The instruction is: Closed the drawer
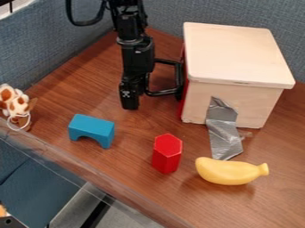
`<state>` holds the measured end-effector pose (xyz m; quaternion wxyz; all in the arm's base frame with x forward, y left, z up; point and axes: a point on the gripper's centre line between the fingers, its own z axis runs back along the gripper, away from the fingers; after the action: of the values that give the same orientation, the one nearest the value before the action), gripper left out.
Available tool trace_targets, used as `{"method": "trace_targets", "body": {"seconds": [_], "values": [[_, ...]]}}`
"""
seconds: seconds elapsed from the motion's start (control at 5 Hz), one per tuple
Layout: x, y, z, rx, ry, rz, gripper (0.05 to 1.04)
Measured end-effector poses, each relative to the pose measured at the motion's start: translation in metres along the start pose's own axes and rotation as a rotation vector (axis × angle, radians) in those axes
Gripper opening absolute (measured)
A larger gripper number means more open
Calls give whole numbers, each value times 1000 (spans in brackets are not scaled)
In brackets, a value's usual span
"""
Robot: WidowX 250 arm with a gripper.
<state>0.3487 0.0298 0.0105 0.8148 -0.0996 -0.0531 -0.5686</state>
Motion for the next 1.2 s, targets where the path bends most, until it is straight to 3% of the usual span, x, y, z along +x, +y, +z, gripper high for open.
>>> {"method": "trace_targets", "body": {"seconds": [0.4, 0.8, 1.0, 1.2], "values": [[-4, 1, 2, 1, 25, 36, 999], [-41, 7, 65, 162, 113, 373, 999], [-45, 2, 90, 183, 99, 482, 999], [-50, -7, 105, 165, 55, 614, 999]]}}
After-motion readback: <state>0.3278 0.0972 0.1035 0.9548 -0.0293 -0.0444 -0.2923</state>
